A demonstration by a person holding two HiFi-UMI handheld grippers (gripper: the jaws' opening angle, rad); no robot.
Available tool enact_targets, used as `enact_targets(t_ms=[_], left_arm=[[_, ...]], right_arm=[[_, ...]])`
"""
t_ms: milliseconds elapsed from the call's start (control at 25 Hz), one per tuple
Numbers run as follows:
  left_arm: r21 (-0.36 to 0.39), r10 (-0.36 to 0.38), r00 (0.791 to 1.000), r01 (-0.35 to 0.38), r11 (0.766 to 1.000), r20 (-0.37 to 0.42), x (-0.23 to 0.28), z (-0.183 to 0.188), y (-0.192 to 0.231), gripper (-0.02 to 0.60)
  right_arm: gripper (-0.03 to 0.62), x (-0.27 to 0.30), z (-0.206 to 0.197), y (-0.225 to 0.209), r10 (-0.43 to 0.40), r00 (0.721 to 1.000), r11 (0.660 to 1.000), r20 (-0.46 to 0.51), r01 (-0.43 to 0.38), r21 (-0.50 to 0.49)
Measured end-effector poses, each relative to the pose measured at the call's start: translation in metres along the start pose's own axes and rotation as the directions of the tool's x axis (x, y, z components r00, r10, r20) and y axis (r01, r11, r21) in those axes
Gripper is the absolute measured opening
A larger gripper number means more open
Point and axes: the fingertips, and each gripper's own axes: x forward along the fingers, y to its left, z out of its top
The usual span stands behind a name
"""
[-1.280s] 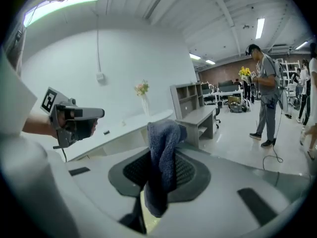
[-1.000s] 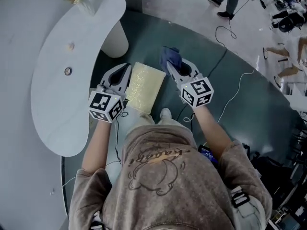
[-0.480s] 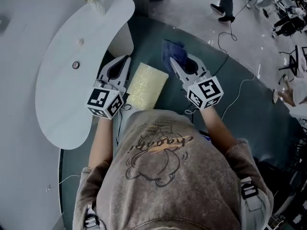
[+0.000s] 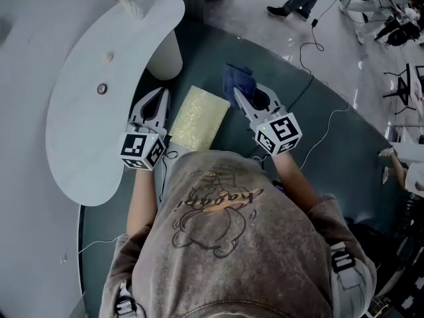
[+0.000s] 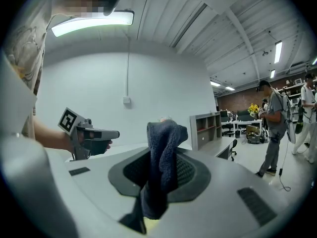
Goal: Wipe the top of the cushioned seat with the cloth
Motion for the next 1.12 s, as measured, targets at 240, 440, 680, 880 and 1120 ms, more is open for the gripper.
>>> enact_targets(t_ms=[240, 440, 680, 880, 1120], left_arm=[[-0.018, -0.007, 1.0, 0.007, 1.0, -0.026, 0.001, -0.018, -0.001, 0.017], [-0.03, -0.008, 1.0, 0.007, 1.0, -0.03, 0.002, -0.02, -0.005, 0.017], [-0.046, -0.008, 0.999, 0.007, 0.999, -0.035, 0.005, -0.022, -0.009, 0.017], [-0.053, -0.009, 0.999, 0.007, 0.999, -0.035, 0.006, -0.024, -0.012, 0.017], [-0.054, -0.017, 0.999, 0.014, 0.998, -0.043, 0.009, -0.023, -0.014, 0.017]], right_arm=[[0.087, -0.004, -0.018, -0.004, -0.017, 1.0, 1.0, -0.021, 0.017, 0.018], [0.086, -0.006, -0.02, -0.01, -0.021, 0.999, 0.999, -0.025, 0.022, 0.025], [0.086, -0.004, -0.023, -0.009, -0.017, 1.0, 0.999, -0.024, 0.018, 0.037], [0.086, -0.004, -0.025, -0.008, -0.01, 1.0, 0.999, -0.022, 0.011, 0.044], [0.086, -0.001, -0.021, -0.008, 0.007, 1.0, 0.999, -0.023, -0.006, 0.043]])
